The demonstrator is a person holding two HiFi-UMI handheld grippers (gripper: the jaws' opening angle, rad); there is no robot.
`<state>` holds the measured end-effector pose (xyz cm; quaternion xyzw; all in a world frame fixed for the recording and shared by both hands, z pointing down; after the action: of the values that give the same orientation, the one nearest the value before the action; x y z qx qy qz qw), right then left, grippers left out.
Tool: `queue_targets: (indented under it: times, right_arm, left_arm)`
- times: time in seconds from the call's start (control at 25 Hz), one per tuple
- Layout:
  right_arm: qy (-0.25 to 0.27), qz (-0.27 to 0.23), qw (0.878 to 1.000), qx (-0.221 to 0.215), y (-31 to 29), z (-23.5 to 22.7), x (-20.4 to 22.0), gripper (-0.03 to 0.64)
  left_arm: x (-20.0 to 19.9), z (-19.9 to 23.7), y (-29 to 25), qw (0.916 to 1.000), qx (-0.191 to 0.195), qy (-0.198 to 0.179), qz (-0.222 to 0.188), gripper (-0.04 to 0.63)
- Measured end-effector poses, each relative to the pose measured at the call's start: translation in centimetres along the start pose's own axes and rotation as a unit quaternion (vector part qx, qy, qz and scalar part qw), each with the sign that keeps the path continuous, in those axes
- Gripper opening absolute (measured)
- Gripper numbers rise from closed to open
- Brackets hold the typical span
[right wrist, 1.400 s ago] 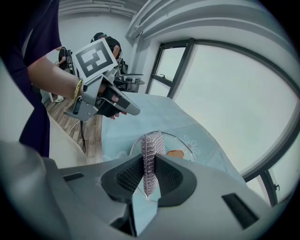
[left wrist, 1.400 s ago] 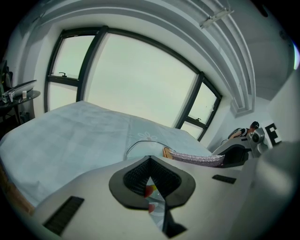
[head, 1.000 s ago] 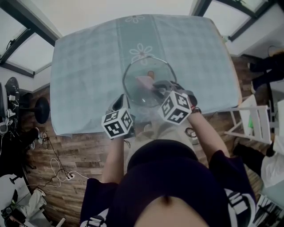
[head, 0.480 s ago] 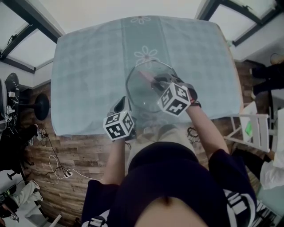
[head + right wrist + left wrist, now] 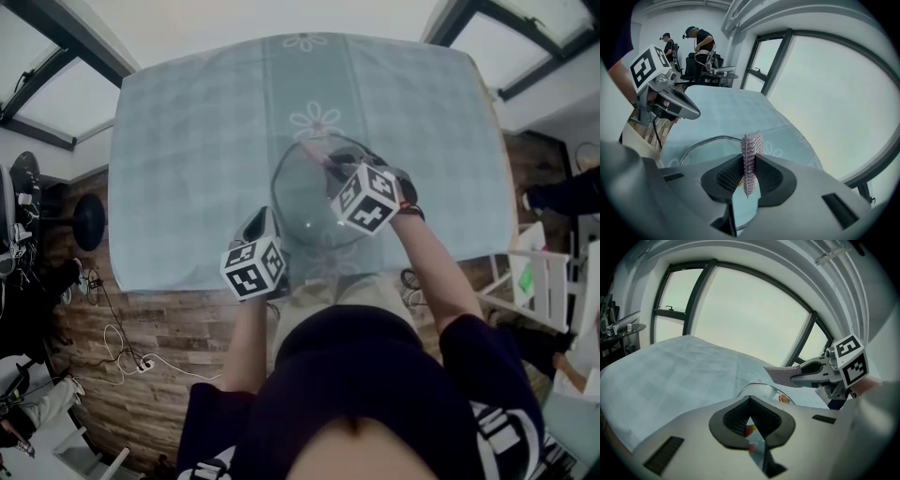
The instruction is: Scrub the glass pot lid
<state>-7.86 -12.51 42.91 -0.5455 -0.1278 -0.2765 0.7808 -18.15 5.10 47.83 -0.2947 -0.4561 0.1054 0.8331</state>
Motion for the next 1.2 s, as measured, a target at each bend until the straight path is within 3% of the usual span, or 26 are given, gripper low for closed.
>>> queue_targets:
  times: [0.56, 1.2]
  right_arm:
    - [-0.008, 0.039, 0.999, -0.009, -4.4, -2.0, 0.3, 0.077]
    - [-0.004, 0.064, 0.997, -0.045, -6.6, -0.7, 1.1, 0.077]
  left_arm:
    - [-0.7, 1.1, -2.0, 0.9998, -0.006, 0.016, 0.006, -0.009]
    - [-0.6, 1.5, -2.9, 0.9996, -0.012, 0.024, 0.009, -0.009]
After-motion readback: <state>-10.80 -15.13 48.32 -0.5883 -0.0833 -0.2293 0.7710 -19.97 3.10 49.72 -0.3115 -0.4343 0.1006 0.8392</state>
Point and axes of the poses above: the fingertips, and each gripper's own axes: y backward along the fingers, z to its left, x out of its underside, the point moved 8 cm from there along y, backward along the fingers, and after that the axes turned 3 degrees about x, right-handed, at the moved point
